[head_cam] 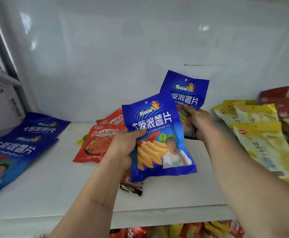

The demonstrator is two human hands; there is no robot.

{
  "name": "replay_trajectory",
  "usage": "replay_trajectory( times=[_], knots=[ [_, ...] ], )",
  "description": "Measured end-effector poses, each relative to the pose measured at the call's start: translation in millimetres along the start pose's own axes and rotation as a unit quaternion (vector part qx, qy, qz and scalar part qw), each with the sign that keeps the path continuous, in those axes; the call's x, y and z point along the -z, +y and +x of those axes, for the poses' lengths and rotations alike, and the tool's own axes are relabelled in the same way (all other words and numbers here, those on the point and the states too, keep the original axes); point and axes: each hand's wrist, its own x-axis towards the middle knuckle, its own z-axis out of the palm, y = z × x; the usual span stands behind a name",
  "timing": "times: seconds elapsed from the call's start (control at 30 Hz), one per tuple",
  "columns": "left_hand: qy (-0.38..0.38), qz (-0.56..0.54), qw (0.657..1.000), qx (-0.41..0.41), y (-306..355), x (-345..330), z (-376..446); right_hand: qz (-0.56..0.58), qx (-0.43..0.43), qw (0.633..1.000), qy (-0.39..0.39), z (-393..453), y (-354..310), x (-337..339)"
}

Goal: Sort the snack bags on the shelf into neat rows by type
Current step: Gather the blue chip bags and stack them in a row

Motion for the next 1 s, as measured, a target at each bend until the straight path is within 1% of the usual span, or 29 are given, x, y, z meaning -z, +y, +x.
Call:
replay_trajectory(
  times=[0.17, 0.27, 0.4, 0.53, 0.63, 0.7, 0.77, 0.9, 0.93, 1.0],
  knots=[
    [0.022, 0.018, 0.999, -0.044, -25.1, -81.4, 13.4, -0.056, 0.003, 0.998, 0.024, 39.8, 8.0, 76.3],
    [0.017, 0.013, 0.999, -0.029, -42.4, -117.4, 21.0, -0.076, -0.001, 0.997, 0.019, 62.9, 15.7, 106.7],
    [0.025, 0.014, 0.999, 0.022, -65.9, -152.5, 30.3, -0.071, -0.038, 0.996, -0.030, 81.2, 31.1, 121.6],
    [0.082, 0.057, 0.995, 0.021, -80.2, -163.7, 44.1, -0.076, -0.040, 0.995, -0.043, 96.9, 41.9, 123.5],
    [0.124, 0.102, 0.987, -0.008, -76.3, -160.7, 53.9, -0.086, -0.042, 0.995, -0.039, 105.6, 48.5, 120.8],
    [0.137, 0.149, 0.979, -0.028, -71.6, -158.9, 59.4, -0.102, -0.050, 0.993, -0.036, 110.6, 51.3, 118.1],
    [0.137, 0.180, 0.973, -0.046, -69.2, -159.2, 65.2, -0.102, -0.049, 0.993, -0.038, 114.2, 53.0, 115.8],
    [0.116, 0.201, 0.972, -0.042, -70.9, -168.0, 76.1, -0.080, -0.028, 0.996, -0.033, 120.6, 50.6, 114.6],
    [0.111, 0.206, 0.971, -0.045, -71.3, -171.8, 78.7, -0.082, -0.032, 0.996, -0.025, 121.1, 46.7, 114.3],
    [0.106, 0.225, 0.967, -0.053, -72.0, -179.8, 84.5, -0.123, -0.062, 0.990, -0.011, 119.1, 36.4, 114.9]
  ],
)
